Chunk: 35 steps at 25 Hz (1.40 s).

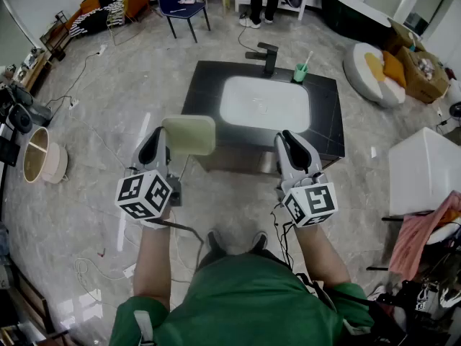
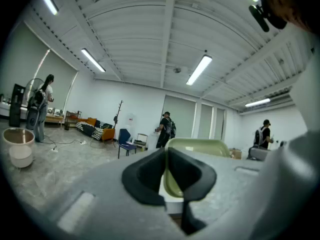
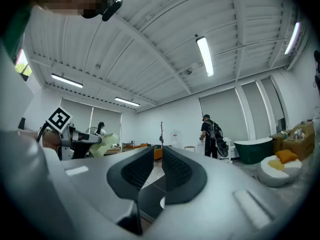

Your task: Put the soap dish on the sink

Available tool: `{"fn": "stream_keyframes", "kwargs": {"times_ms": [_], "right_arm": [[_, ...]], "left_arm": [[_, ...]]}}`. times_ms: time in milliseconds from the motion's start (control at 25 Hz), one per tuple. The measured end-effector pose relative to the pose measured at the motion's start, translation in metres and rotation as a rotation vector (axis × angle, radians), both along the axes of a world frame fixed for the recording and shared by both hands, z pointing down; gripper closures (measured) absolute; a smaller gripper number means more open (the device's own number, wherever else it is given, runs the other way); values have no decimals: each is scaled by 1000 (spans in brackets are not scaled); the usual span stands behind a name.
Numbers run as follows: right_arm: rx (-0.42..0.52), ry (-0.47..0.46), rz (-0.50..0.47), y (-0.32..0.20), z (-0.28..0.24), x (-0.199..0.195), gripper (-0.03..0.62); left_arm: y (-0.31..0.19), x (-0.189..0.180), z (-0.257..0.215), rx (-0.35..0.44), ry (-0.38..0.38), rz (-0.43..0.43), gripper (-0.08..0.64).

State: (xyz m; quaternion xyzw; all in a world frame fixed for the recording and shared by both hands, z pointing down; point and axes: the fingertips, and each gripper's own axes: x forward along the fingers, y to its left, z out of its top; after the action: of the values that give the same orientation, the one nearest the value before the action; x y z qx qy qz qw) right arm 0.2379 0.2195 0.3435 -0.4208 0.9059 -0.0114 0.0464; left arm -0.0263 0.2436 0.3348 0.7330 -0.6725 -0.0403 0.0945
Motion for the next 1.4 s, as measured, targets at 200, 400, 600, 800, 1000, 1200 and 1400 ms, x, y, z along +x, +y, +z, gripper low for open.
{"fn": "stream_keyframes", "kwargs": {"times_ms": [200,400,600,800,1000,1200,1400], "right_arm": [[-15,-1,1,-3,5,-23,541],[16,-55,-3,2,-6,-43,540],[52,-57,15,4,-25,-81,541],[81,-43,52,11,-35,-117,541],[73,-29,84,13,-32,-135,541],[51,1,85,-5,-29,-148,541],[30,-7,62,-52,-25,-164,541]], "left_arm": [[-3,-24,2,8,22,-14,543],[2,-52,-1,18,26,-11,543],[5,-103,-8,36,43,-20,543],[10,-151,-13,63,58,-14,543],[6,-181,-6,61,74,-2,543],[-17,-194,-3,59,99,-1,543],[-52,-206,2,31,99,-13,543]]}}
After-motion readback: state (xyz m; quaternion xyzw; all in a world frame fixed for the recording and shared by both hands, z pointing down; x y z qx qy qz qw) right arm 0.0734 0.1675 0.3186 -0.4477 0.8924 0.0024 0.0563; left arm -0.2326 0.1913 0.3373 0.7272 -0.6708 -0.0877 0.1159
